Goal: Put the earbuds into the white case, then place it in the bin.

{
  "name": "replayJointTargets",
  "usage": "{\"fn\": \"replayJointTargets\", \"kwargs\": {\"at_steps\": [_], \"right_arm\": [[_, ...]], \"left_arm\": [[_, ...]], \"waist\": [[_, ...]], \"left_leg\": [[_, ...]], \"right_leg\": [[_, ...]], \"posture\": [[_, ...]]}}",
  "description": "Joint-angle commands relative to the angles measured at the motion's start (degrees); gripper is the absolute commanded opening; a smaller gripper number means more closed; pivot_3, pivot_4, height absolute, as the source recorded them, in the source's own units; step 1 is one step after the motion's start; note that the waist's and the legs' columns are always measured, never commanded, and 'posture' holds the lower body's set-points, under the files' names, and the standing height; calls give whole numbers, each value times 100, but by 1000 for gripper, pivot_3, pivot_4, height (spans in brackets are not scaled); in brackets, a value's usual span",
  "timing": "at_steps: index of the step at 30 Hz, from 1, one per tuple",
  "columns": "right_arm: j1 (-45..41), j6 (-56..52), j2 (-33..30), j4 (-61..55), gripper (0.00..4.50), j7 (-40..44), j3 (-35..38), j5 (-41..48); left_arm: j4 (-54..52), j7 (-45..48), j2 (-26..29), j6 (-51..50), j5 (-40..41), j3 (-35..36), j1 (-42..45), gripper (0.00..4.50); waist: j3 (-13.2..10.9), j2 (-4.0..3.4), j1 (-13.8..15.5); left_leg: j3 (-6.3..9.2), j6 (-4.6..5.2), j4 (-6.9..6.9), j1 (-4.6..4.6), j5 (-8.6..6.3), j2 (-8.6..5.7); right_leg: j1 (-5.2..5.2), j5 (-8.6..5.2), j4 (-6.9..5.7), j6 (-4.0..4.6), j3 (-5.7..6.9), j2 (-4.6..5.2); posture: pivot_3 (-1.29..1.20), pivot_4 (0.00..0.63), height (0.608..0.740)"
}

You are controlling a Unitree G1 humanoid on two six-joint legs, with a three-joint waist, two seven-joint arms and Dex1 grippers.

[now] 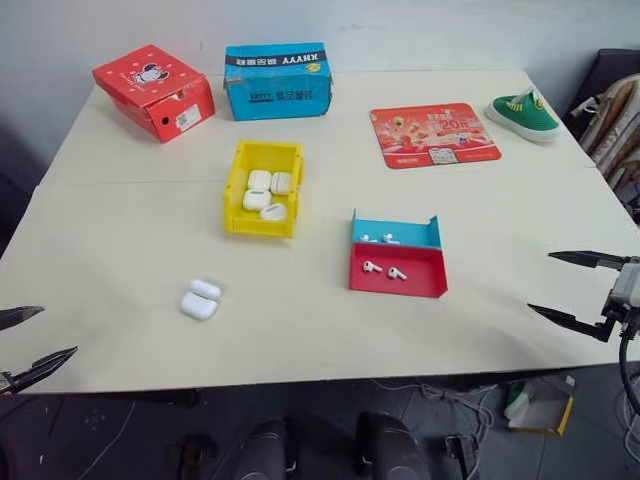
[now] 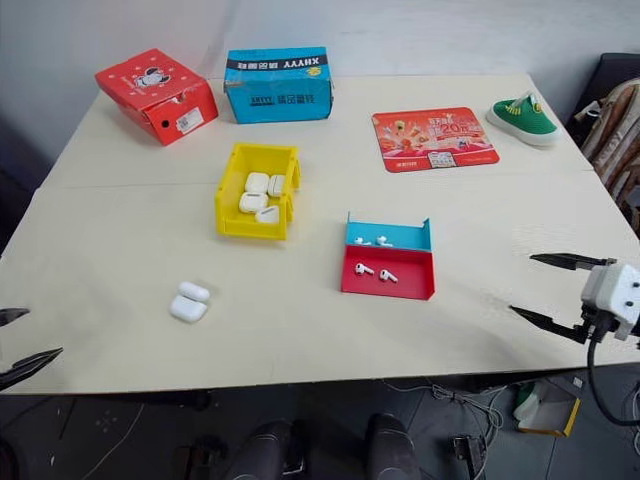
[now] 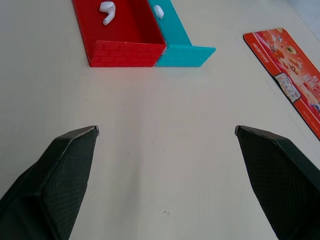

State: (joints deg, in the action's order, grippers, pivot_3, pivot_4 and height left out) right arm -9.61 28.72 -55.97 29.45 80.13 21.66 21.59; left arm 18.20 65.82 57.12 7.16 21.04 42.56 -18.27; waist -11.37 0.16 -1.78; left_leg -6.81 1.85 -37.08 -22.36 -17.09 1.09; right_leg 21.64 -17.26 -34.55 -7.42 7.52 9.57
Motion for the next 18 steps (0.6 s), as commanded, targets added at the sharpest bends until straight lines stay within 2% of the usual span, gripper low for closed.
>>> {"fn": "replayJointTargets", "kwargs": {"at_steps": [1, 4, 8, 11, 13, 18], "right_arm": [[-54, -29, -2, -119, 4500, -40, 61, 140], [-67, -330, 141, -379, 4500, -145, 65, 372], [188, -692, 715, -1653, 4500, 50, 31, 1291], [331, -1133, 1339, -2917, 4500, -330, -252, 1847], [391, -1198, 1711, -3476, 4500, -328, -426, 2084], [330, -1047, 2165, -3879, 4500, 245, -795, 2291]], "left_arm": [[-204, -70, -44, -24, 119, 241, -44, 4458], [-208, -185, -46, -223, 132, 333, -78, 4458], [-262, 41, 164, -1195, 389, 608, -387, 4458], [-53, -337, 432, -2475, 290, 907, -642, 4458], [14, -439, 592, -2923, 116, 998, -863, 4458], [-505, -578, 869, -4491, 131, 1164, -1110, 4458]], "waist": [[0, 0, -2], [0, 0, 0], [1, 1, -8], [1, 6, 0], [1, 8, 9], [6, 18, 38]], "left_leg": [[-2, 4, 0, 1, 1, 0], [-4, -3, -1, 5, -4, 1], [-5, -3, -2, 6, -4, 20], [-6, -5, -4, 6, -4, 28], [-6, -9, -7, 8, -5, 37], [-9, -31, -8, 9, -27, 26]], "right_leg": [[0, 0, -1, 0, -2, 0], [-1, 0, 1, 0, -7, 3], [-3, 0, -12, 0, -5, -6], [-1, -3, -25, 6, -3, -13], [-1, -3, -27, 6, 1, -21], [0, -5, -29, 9, -2, -19]], "posture": [[0, 150, 740], [0, 150, 740], [0, 150, 740], [0, 150, 740], [0, 150, 740], [0, 150, 740]]}}
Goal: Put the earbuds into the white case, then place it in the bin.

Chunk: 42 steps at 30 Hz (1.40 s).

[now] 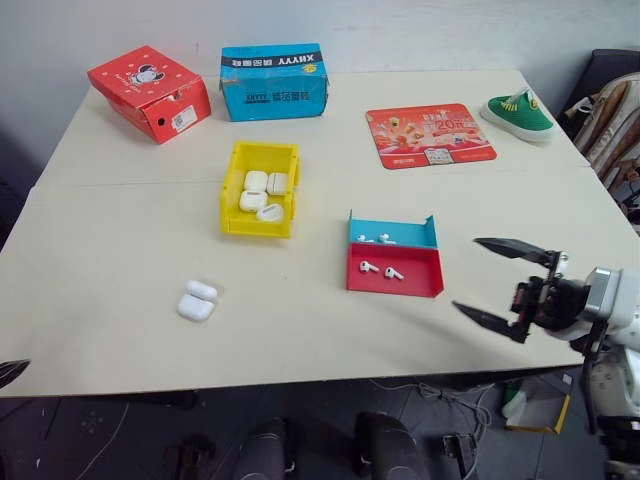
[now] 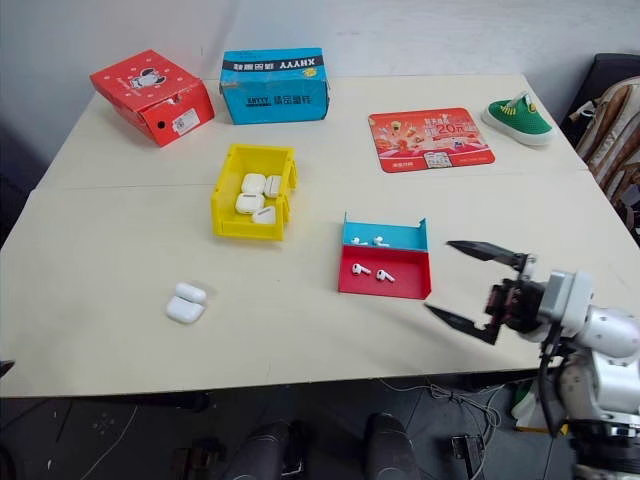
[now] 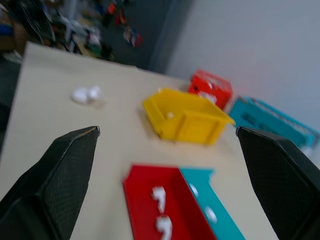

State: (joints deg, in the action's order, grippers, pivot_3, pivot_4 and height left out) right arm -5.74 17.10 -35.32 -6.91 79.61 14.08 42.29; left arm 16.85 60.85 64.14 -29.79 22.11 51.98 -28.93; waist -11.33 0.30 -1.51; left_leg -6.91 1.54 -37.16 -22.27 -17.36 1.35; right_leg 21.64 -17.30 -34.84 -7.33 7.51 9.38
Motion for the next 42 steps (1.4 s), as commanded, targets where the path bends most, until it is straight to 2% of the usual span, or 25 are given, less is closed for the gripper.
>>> {"fn": "replayJointTargets", "kwargs": {"at_steps": [1, 5, 8, 11, 15, 17, 21, 27, 32, 36, 42], "right_arm": [[-77, 129, 141, -248, 4500, 354, -61, 229], [-150, 224, 267, 7, 4500, 578, -110, 141], [-148, 325, 254, 308, 4500, 707, -54, 64], [-121, 457, 228, 646, 4500, 871, 42, 51], [-144, 739, 178, 1183, 4500, 1191, 201, 90], [-136, 875, 126, 1407, 4500, 1276, 249, 116], [-135, 952, 117, 1486, 4500, 1287, 243, 132], [117, 1051, 186, 1356, 4500, 1261, 315, 160], [463, 1143, 232, 1111, 4500, 1086, 396, 125], [688, 1177, 245, 883, 4500, 945, 451, 118], [811, 1267, 280, 813, 4500, 840, 496, 65]], "left_arm": [[-565, -73, 204, -1142, 71, 254, -62, 4458], [-1804, 8, 288, -2426, 390, 375, -16, 4458], [-2625, -468, 425, -3448, 603, 284, 545, 4458], [-3597, -650, 674, -4571, 1149, 35, 1229, 4458], [-4455, -1070, 1128, -5807, 1544, -852, 2032, 4458], [-4864, -1480, 908, -6185, 1876, -1610, 2865, 4458], [-4798, -2223, 525, -6271, 2343, -2511, 3732, 4458], [-4382, -3611, -147, -6271, 2812, -3486, 4468, 4458], [-4186, -4531, -835, -6271, 2576, -4000, 4884, 4458], [-4030, -4889, -1254, -6271, 2343, -4254, 5066, 4458], [-3899, -4895, -1214, -6271, 2015, -4696, 5158, 4458]], "waist": [[4, 10, 18], [14, 41, 24], [13, 40, 21], [11, 38, -1], [4, 26, -8], [0, 17, -12], [-3, 12, -26], [-3, 14, 13], [-3, 14, 86], [-1, 12, 147], [6, 1, 165]], "left_leg": [[1, 0, -2, 0, -2, -3], [4, -1, -5, -1, -3, -3], [5, -6, -4, 1, -3, -4], [6, -15, -2, 0, -1, 2], [2, 13, -3, 4, 15, -1], [-6, 11, -3, 9, 14, 6], [-8, -15, -12, 13, 16, 33], [-4, -32, -21, 19, 25, 41], [-3, -28, -33, 18, 25, 35], [-4, -29, -41, 21, 24, 37], [-5, -52, -56, 34, 12, 35]], "right_leg": [[0, 0, -2, 0, 1, 1], [-1, 0, -1, 1, -1, 9], [-2, -1, 0, 3, -9, 11], [-1, -3, -7, 6, -9, 3], [-2, -4, -14, 9, -17, -38], [-1, -5, -13, 9, -40, -57], [1, -12, -23, 23, -91, -90], [11, -24, -61, 45, -107, -94], [8, -24, -68, 45, -110, -88], [5, -24, -70, 45, -114, -90], [-4, -25, -69, 46, -119, -86]], "posture": [[0, 150, 740], [0, 150, 740], [0, 150, 740], [0, 150, 740], [0, 150, 740], [0, 150, 740], [0, 150, 740], [0, 150, 740], [0, 150, 740], [0, 150, 740], [0, 150, 740]]}}
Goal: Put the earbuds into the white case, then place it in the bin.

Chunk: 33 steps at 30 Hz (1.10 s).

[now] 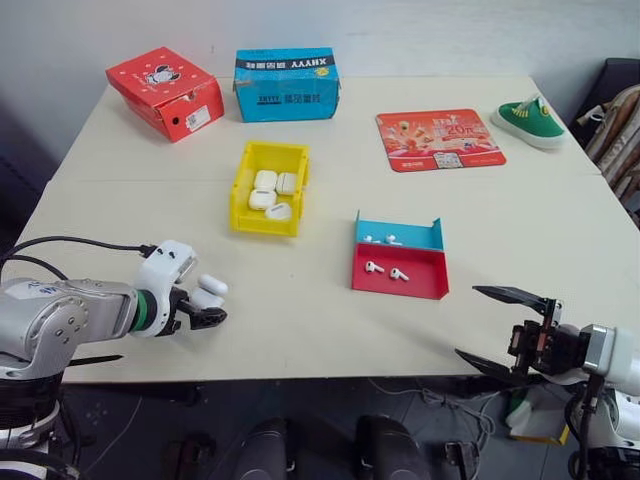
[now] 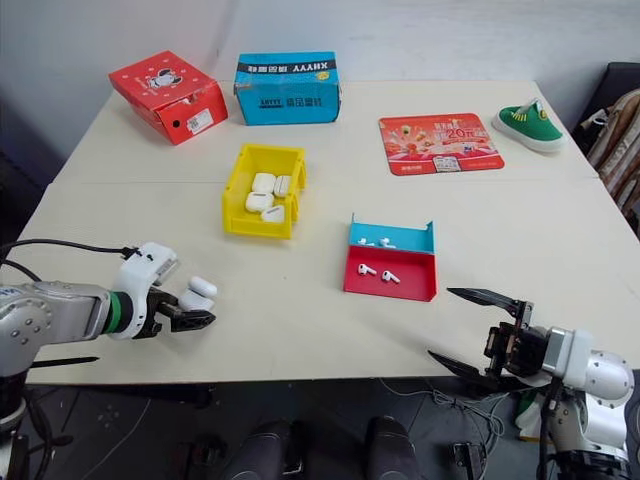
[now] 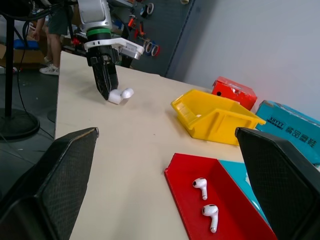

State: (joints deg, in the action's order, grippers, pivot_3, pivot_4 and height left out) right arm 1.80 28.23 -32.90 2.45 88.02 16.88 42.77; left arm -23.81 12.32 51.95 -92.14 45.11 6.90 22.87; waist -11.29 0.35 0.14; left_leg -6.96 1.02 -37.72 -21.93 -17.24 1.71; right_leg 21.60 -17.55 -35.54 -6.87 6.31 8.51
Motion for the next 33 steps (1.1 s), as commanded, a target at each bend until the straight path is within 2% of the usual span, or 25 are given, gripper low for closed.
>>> {"fn": "replayJointTargets", "kwargs": {"at_steps": [1, 7, 16, 22, 25, 28, 29, 33], "right_arm": [[62, 189, 44, -82, 4500, 18, 217, 16], [27, 301, 70, 45, 4500, -4, 188, -39], [-6, 303, 102, 45, 4500, -75, 143, -125], [68, 261, 106, -51, 4500, -142, 146, -147], [125, 163, 98, -311, 4500, -336, 84, -222], [119, 6, 68, -599, 4500, -601, -2, -322], [113, -30, 61, -646, 4500, -652, -17, -343], [81, -167, 47, -820, 4500, -852, -79, -429]], "left_arm": [[182, 9, 47, -36, -309, -253, -3, 4458], [150, 160, 94, 2, -523, -304, -92, 4458], [201, 208, -334, 211, -950, -27, -230, 1665], [189, 614, -276, 833, -1035, 576, -641, 1665], [285, 1676, 376, 1879, -1042, 626, -1169, 1665], [724, 3004, 1190, 3579, -1473, 482, -1559, 2243], [969, 3272, 1360, 3989, -1613, 448, -1566, 2599], [2183, 4593, 1656, 6389, -2334, 70, -1229, 3895]], "waist": [[4, -6, -1], [6, -11, -13], [7, -12, 10], [7, -13, 8], [6, -10, -18], [5, -6, -51], [5, -6, -42], [5, -7, -11]], "left_leg": [[-1, -2, 0, 4, 0, 0], [-12, -11, 10, 31, 3, 3], [-19, -12, 17, 41, 5, 2], [-18, -13, 19, 41, 4, 3], [-19, -16, 29, 41, 4, 4], [-30, -29, 44, 40, 3, 14], [-32, -32, 47, 41, 2, 15], [-37, -38, 61, 39, 3, 19]], "right_leg": [[-3, 0, 0, 0, -1, 0], [-11, -5, -9, 9, -14, -2], [-12, -6, -11, 12, -20, 2], [-12, -7, -10, 12, -20, 4], [-7, -10, -7, 18, -20, 7], [7, -20, -5, 38, -20, 7], [12, -24, -6, 44, -17, 7], [27, -30, -6, 54, -15, 9]], "posture": [[0, 150, 740], [0, 150, 740], [0, 150, 740], [0, 150, 740], [0, 150, 740], [0, 150, 740], [0, 150, 740], [0, 150, 740]]}}
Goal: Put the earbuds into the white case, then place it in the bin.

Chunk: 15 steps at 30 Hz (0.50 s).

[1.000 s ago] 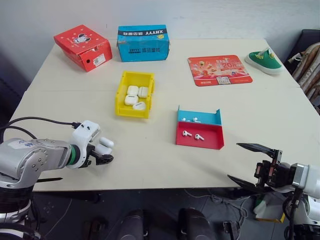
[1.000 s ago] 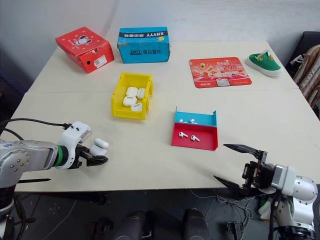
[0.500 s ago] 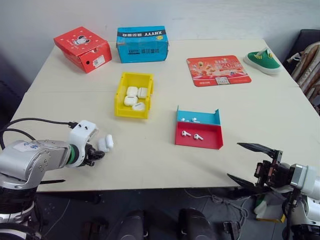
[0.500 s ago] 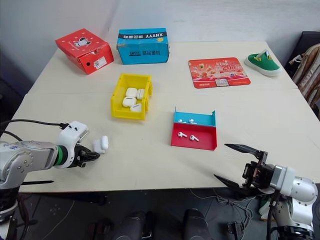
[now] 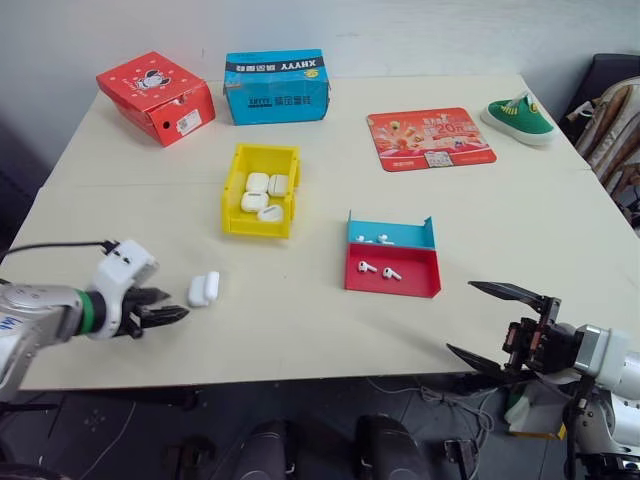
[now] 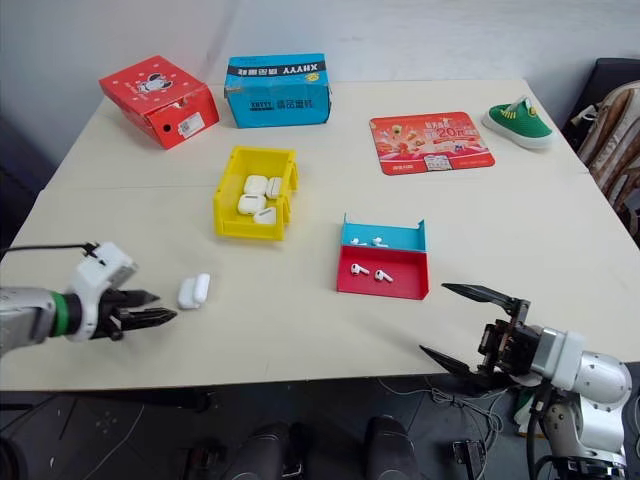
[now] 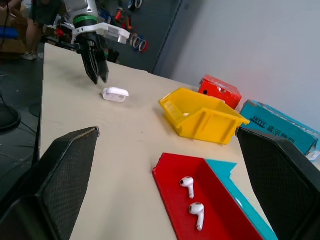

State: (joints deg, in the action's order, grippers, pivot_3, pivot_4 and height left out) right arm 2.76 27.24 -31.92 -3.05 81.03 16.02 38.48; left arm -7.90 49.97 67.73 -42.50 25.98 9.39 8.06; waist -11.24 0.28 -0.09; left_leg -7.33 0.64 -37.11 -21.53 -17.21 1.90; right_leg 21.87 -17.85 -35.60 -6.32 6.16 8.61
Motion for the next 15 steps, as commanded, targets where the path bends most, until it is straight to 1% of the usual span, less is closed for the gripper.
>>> {"fn": "replayJointTargets", "kwargs": {"at_steps": [1, 2, 4, 6, 8, 10, 15], "right_arm": [[-32, -105, -53, -309, 4500, -202, -14, -21], [-50, -144, -55, -346, 4500, -249, -30, -33], [-78, -194, -60, -376, 4500, -300, -43, -49], [-91, -227, -74, -392, 4500, -329, -43, -59], [-90, -257, -85, -425, 4500, -371, -35, -83], [-77, -265, -85, -445, 4500, -406, -27, -104], [96, -186, -80, -463, 4500, -440, 66, -99]], "left_arm": [[867, 1114, 49, 1845, -533, -319, 458, 4231], [1181, 1522, -11, 2477, -681, -507, 705, 4486], [1751, 2187, -122, 3447, -968, -862, 1154, 4486], [2345, 2685, -289, 4157, -1247, -1190, 1655, 4486], [2912, 2883, -524, 4403, -1567, -1503, 2229, 4486], [3298, 2997, -680, 4567, -1829, -1704, 2586, 4486], [3750, 3104, -948, 4721, -2249, -1977, 2955, 4486]], "waist": [[0, 0, 20], [0, 0, 29], [3, 5, 23], [3, 6, 16], [7, 13, 11], [6, 13, 8], [4, 21, -16]], "left_leg": [[-1, 0, 1, -2, 0, 0], [-2, 2, 3, -4, -2, -2], [-10, 8, -1, -15, -4, -4], [-30, 44, -4, -15, 7, -8], [-47, 56, -12, -28, 6, -9], [-52, 68, -39, -68, 12, -9], [-71, 89, -62, -76, 3, -10]], "right_leg": [[3, -1, 0, 1, 4, -2], [4, -1, 0, 1, 6, -2], [14, 0, 0, 0, 17, -6], [20, 2, -6, -4, 37, -8], [41, 6, -17, -10, 34, -9], [68, 10, -40, -18, 36, -14], [69, 23, -36, -43, 26, -20]], "posture": [[0, 150, 740], [0, 150, 740], [0, 150, 740], [0, 150, 740], [0, 150, 740], [0, 150, 740], [0, 150, 740]]}}
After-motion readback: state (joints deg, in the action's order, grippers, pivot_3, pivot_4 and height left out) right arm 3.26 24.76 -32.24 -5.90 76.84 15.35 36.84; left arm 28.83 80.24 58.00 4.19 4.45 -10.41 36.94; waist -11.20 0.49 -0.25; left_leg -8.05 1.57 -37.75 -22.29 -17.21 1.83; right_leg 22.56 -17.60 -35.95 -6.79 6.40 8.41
